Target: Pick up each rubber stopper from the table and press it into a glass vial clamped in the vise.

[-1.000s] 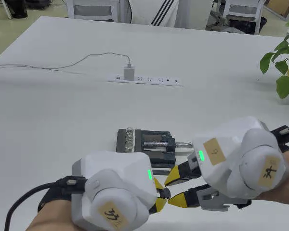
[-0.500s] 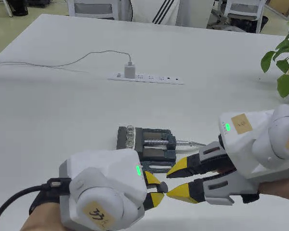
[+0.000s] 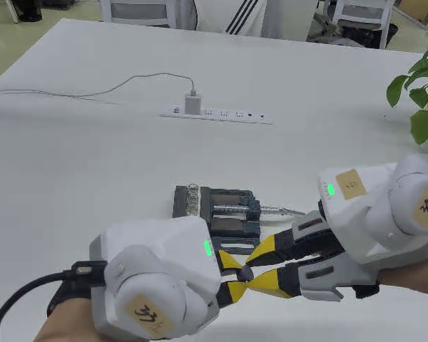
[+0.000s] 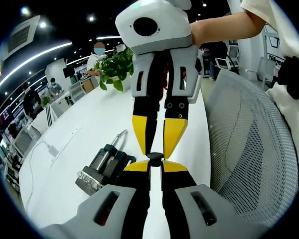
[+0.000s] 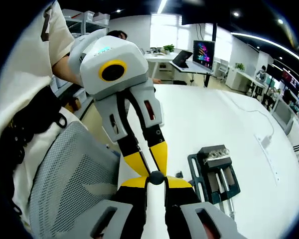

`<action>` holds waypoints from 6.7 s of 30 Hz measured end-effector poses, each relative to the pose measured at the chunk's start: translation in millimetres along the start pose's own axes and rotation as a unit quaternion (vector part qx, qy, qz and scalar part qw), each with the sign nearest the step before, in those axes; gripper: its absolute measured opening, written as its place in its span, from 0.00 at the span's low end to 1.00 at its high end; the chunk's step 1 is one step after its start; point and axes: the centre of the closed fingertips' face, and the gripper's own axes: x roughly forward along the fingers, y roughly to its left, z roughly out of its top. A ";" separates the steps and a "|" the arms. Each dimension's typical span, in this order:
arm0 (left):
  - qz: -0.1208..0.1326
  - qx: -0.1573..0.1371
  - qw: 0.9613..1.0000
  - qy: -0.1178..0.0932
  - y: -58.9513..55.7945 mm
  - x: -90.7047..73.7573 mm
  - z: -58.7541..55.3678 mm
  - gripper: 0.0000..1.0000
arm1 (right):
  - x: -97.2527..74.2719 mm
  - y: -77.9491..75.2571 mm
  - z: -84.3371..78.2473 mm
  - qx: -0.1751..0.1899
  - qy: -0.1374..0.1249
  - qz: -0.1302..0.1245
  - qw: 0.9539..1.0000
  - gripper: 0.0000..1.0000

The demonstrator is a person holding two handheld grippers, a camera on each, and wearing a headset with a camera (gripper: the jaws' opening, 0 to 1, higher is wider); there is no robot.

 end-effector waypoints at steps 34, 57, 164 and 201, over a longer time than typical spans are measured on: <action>0.008 0.004 1.000 -0.006 -4.8 2.7 -2.8 0.05 | 0.9 4.0 -4.1 -0.029 0.032 0.009 0.999 0.07; 0.097 -0.139 0.985 -0.009 30.8 -20.4 -53.2 0.64 | 6.1 -5.0 -22.6 -0.020 0.059 0.017 0.998 0.07; 0.143 -0.212 0.967 -0.002 53.9 -39.5 -96.7 0.92 | 101.1 -180.8 13.8 -0.136 0.282 0.105 0.944 0.06; 0.134 -0.212 0.968 -0.002 50.4 -33.7 -94.4 0.90 | 100.4 -174.0 12.4 -0.059 0.321 0.081 0.942 0.07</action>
